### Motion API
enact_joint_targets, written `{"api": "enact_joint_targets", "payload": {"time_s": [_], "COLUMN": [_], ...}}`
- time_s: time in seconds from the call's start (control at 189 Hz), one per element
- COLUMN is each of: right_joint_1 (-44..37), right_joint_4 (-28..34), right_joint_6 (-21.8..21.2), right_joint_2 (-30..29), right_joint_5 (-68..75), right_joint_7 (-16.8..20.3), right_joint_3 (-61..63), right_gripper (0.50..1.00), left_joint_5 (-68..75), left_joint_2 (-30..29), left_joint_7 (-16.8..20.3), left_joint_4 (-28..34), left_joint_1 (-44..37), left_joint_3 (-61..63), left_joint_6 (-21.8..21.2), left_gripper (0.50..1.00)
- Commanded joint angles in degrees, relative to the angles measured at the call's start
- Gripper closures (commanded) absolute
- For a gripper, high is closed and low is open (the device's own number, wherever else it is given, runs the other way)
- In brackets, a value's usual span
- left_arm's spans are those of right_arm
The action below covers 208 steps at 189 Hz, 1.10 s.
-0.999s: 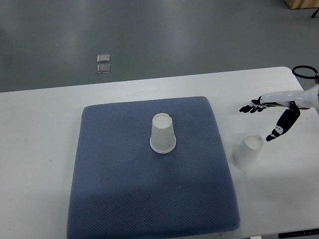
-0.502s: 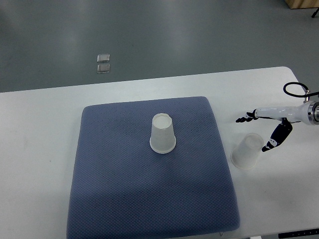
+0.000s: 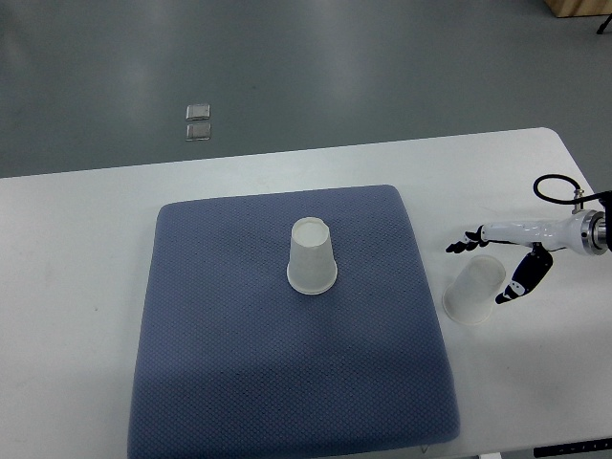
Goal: Stack paper cups
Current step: 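Lower the open right hand around the loose white paper cup, then close the right hand fingers around the cup, then lift the cup and carry it over the cup on the pad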
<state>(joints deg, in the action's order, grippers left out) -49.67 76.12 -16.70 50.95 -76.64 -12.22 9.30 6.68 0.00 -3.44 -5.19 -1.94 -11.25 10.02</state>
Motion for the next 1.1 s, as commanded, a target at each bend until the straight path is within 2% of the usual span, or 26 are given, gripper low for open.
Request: {"api": "enact_joint_targets", "payload": {"time_s": [0.0,0.132,0.37,0.513,0.56,0.793,0.867,0.983,1.094], "right_joint_1": [0.2,0.2,0.3,0.1,0.1,-0.4,-1.1,-5.6,-10.6], "right_joint_4": [0.0,0.0,0.0,0.0,0.0,-0.1,-0.2,-0.2,-0.1], "right_joint_6": [0.4,1.3,1.3,1.4,1.4,1.4,1.3,-0.4,-5.2], "right_joint_2": [-0.4,-0.5,-0.5,-0.4,-0.4,-0.1,0.3,0.5,0.7], "right_joint_5": [-0.7,-0.9,-2.0,-2.6,-2.6,-2.6,-2.5,-1.9,-1.4], "right_joint_7": [0.0,0.0,-0.1,-0.2,-0.2,-0.3,-1.5,-2.9,-4.1], "right_joint_3": [-0.5,-1.1,-1.3,-2.3,-2.3,-2.3,-1.9,-1.5,-1.3], "right_gripper": [0.666,0.671,0.709,0.746,0.777,0.789,0.789,0.785,0.783], "left_joint_5": [0.0,0.0,0.0,0.0,0.0,0.0,0.0,0.0,0.0], "left_joint_2": [0.0,0.0,0.0,0.0,0.0,0.0,0.0,0.0,0.0], "left_joint_7": [0.0,0.0,0.0,0.0,0.0,0.0,0.0,0.0,0.0], "left_joint_4": [0.0,0.0,0.0,0.0,0.0,0.0,0.0,0.0,0.0], "left_joint_1": [0.0,-0.1,0.0,0.0,0.0,0.0,0.0,0.0,0.0], "left_joint_3": [0.0,0.0,0.0,0.0,0.0,0.0,0.0,0.0,0.0], "left_joint_6": [0.0,0.0,0.0,0.0,0.0,0.0,0.0,0.0,0.0], "left_gripper": [0.5,0.5,0.5,0.5,0.5,0.5,0.5,0.5,0.5]}}
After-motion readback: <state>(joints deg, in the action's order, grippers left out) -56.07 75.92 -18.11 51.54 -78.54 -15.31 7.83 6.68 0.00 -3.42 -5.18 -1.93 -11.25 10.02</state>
